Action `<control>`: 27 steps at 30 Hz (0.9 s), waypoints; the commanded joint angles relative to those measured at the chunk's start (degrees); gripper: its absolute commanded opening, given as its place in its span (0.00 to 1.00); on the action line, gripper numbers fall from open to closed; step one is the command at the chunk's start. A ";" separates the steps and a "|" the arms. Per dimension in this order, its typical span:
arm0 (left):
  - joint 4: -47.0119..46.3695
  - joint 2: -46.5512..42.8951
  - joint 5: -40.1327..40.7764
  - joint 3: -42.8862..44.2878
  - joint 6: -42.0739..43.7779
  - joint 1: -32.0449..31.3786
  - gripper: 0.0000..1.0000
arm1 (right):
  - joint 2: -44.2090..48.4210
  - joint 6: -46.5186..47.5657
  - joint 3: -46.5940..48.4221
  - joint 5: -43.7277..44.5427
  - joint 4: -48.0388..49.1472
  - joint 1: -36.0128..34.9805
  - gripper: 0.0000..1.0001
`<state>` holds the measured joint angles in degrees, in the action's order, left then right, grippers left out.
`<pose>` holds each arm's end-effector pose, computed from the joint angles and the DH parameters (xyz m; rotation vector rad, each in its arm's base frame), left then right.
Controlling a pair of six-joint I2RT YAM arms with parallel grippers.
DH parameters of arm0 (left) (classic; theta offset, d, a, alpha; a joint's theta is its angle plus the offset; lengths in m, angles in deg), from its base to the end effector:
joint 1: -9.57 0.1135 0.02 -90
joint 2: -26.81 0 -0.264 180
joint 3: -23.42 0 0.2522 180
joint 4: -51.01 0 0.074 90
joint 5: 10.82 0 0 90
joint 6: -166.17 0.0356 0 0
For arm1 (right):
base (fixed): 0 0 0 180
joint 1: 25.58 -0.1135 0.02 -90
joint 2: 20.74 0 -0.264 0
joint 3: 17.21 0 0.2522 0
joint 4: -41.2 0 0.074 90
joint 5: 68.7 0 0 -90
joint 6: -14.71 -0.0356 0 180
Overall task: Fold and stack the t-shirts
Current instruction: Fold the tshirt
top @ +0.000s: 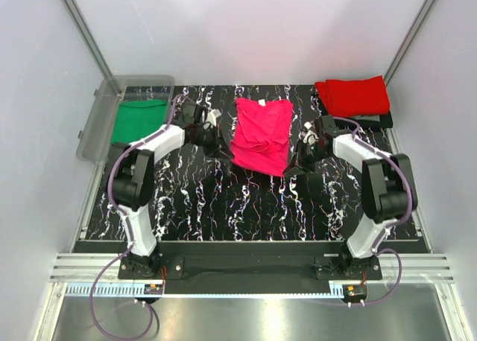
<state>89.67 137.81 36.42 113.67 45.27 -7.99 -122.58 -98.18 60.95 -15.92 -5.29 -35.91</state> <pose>0.3754 -0.1442 0.1844 -0.0264 2.7023 -1.2609 0.3305 0.0821 0.1743 0.1432 2.8160 1.0489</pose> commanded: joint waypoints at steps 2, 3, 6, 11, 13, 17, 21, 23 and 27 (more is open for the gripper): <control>0.14 -8.60 -0.57 0.68 1.80 -0.45 0.00 | 8.66 -0.31 -2.78 -1.99 -0.84 1.36 0.00; 0.23 -9.48 -0.65 -0.10 1.80 -0.72 0.00 | 9.64 -0.31 -3.23 -1.99 -1.19 1.71 0.00; 0.58 -12.64 -0.65 -1.77 2.07 -1.42 0.00 | 13.33 -0.13 -4.81 -2.16 -2.59 3.11 0.00; 0.76 -16.16 -0.22 -4.85 2.50 -2.39 0.00 | 18.42 -0.22 -6.30 -2.69 -4.79 4.79 0.00; 0.76 -17.04 0.05 -5.38 2.68 -2.65 0.00 | 19.66 -0.39 -6.39 -3.30 -4.97 5.14 0.00; 0.84 -18.01 0.66 -6.35 2.77 -2.92 0.00 | 22.30 -1.10 -6.22 -4.01 -5.06 5.58 0.00; 1.11 -18.45 1.19 -7.23 3.03 -3.00 0.00 | 22.74 -1.98 -5.87 -4.45 -4.27 5.84 0.00; 0.76 -18.36 1.45 -7.23 2.95 -3.00 0.00 | 22.22 -2.33 -5.69 -4.71 -3.22 6.02 0.00; 0.23 -16.27 2.16 -4.69 3.65 -3.00 0.00 | 20.28 -2.24 -4.20 -4.63 -0.85 6.72 0.00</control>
<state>91.86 122.42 37.34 106.79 47.48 -11.12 -101.54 -99.78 54.63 -19.41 -8.99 -30.27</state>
